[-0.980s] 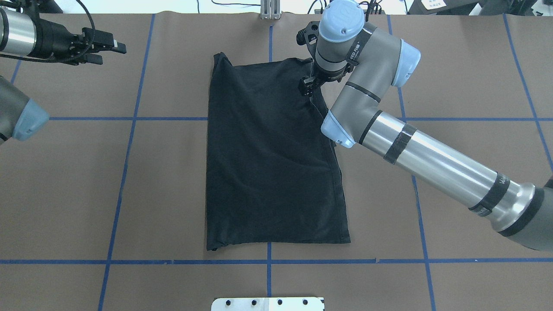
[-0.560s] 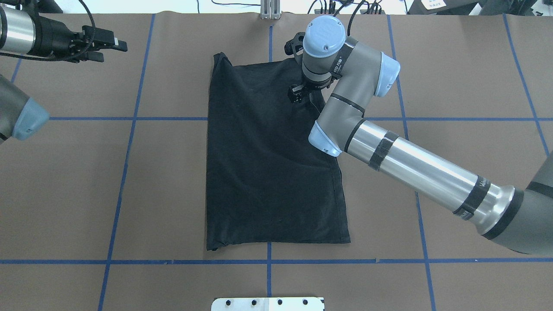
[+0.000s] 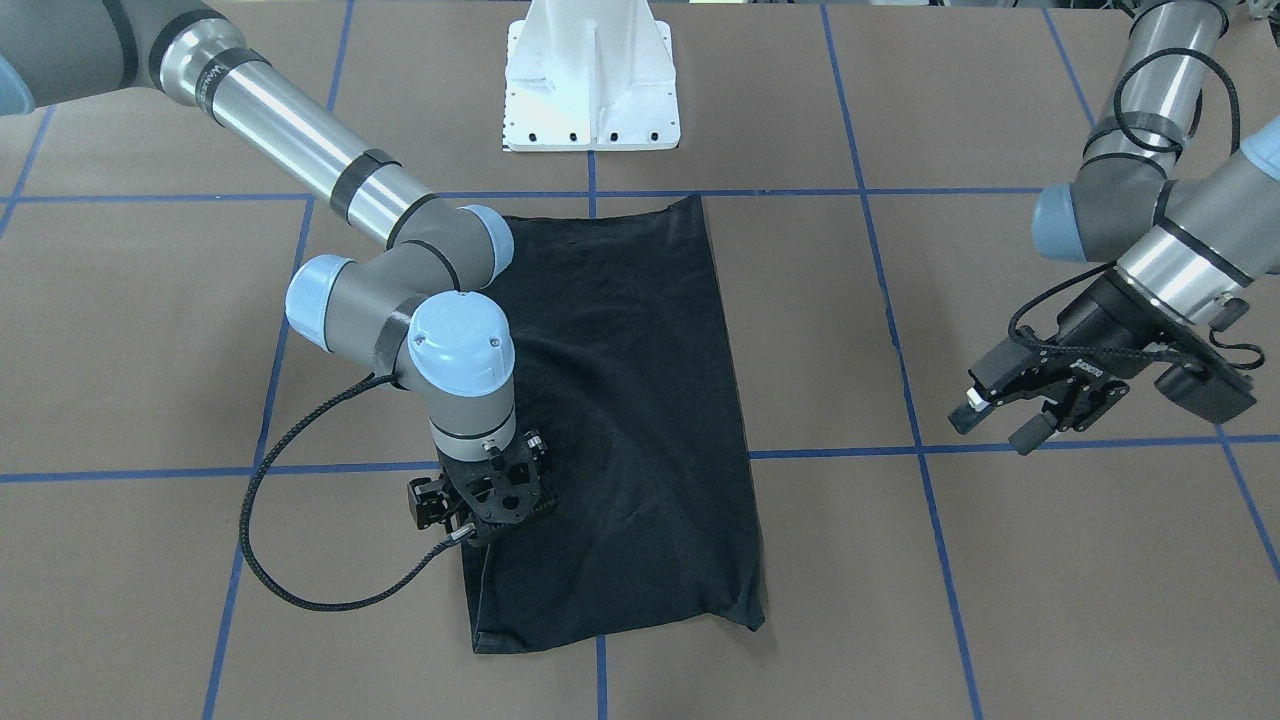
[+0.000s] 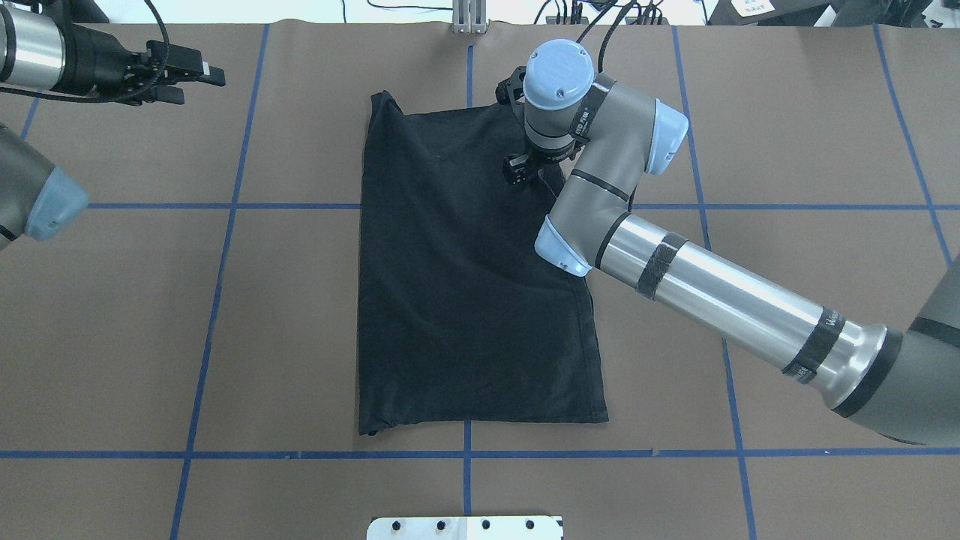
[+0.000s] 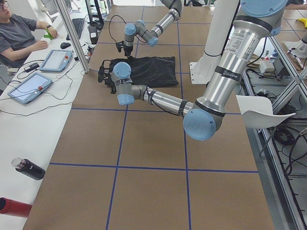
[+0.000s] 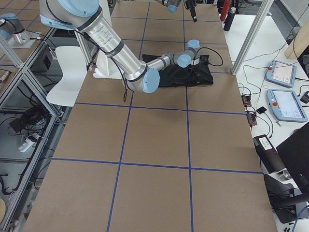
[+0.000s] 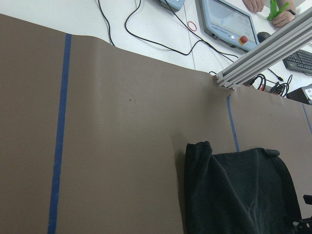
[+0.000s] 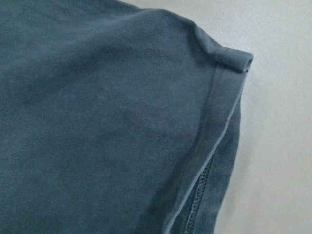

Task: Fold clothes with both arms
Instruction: 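Grasp and adjust the far corner of the shirt with the right gripper, then lower the left gripper to the near corner while the right gripper moves aside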

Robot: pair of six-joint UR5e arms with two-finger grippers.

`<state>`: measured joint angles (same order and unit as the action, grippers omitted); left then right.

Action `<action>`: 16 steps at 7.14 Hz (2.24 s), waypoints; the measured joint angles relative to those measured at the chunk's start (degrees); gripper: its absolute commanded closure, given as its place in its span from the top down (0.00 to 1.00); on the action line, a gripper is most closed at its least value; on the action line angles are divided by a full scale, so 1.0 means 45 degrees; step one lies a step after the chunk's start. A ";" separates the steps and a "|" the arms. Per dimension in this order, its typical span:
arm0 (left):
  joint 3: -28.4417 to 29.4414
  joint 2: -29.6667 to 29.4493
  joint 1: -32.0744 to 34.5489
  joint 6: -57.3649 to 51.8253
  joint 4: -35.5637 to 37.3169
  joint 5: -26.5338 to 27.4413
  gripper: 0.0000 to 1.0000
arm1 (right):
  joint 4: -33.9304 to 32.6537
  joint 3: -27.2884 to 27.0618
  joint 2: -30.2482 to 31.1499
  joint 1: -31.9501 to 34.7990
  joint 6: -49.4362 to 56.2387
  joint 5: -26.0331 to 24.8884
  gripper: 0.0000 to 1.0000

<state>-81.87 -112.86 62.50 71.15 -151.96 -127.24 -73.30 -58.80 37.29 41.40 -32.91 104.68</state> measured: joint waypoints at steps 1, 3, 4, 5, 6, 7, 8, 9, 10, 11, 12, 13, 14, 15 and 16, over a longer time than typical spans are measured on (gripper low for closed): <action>0.0028 -0.0041 -0.0001 0.0008 0.0010 -0.0004 1.00 | 0.0001 0.0001 0.0091 0.0105 0.0026 0.0079 1.00; 0.0044 -0.0134 -0.0016 0.0057 0.0034 -0.0011 1.00 | -0.0012 -0.0042 0.0347 0.0376 0.0197 0.0414 1.00; 0.0027 -0.0145 -0.0028 0.0075 0.0037 -0.0019 1.00 | -0.0016 -0.0057 0.0457 0.0445 0.0256 0.0487 1.00; 0.0006 -0.0150 -0.0035 0.0083 0.0038 -0.0023 1.00 | -0.0018 -0.0056 0.0522 0.0507 0.0285 0.0519 1.00; -0.0002 -0.0153 -0.0040 0.0091 0.0039 -0.0025 1.00 | -0.0018 -0.0056 0.0548 0.0588 0.0291 0.0580 1.00; -0.0013 -0.0153 -0.0041 0.0110 0.0039 -0.0035 1.00 | -0.0018 -0.0109 0.0551 0.0702 0.0287 0.0749 1.00; -0.0065 -0.0151 -0.0055 0.0149 0.0039 -0.0065 1.00 | -0.0053 -0.0332 0.0556 0.0857 0.0275 0.1081 1.00; -0.0240 -0.0117 -0.0110 0.0416 0.0043 -0.0114 1.00 | -0.0128 -0.0839 0.0673 0.0992 0.0207 0.1573 1.00; -0.0570 -0.0048 -0.0345 0.1024 0.0057 -0.0155 1.00 | -0.0170 -0.1610 0.1028 0.1057 -0.0007 0.2077 1.00; -0.1032 0.0083 -0.0817 0.1864 0.0064 -0.0142 1.00 | -0.0191 -0.2629 0.1644 0.1098 -0.0376 0.2569 1.00; -0.1720 0.0362 -0.1475 0.2987 0.0059 -0.0070 1.00 | -0.0209 -0.3998 0.2619 0.1157 -0.0851 0.3084 1.00; -0.2621 0.0817 -0.2201 0.4155 0.0039 0.0117 1.00 | -0.0219 -0.5523 0.3796 0.1201 -0.1386 0.3634 1.00; -0.3549 0.1348 -0.3064 0.5250 0.0016 0.0678 1.00 | -0.0213 -0.6898 0.4884 0.1225 -0.2007 0.4275 1.00; -0.4302 0.1794 -0.4231 0.6321 0.0001 0.1848 1.00 | -0.0193 -0.8045 0.5739 0.1233 -0.2790 0.4803 1.00; -0.4667 0.2055 -0.5525 0.7313 -0.0099 0.3371 1.00 | -0.0132 -0.8835 0.6246 0.1217 -0.3780 0.5182 1.00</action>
<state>-102.88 -103.61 37.64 104.06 -152.41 -112.07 -73.90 -98.56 65.39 46.87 -49.92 128.00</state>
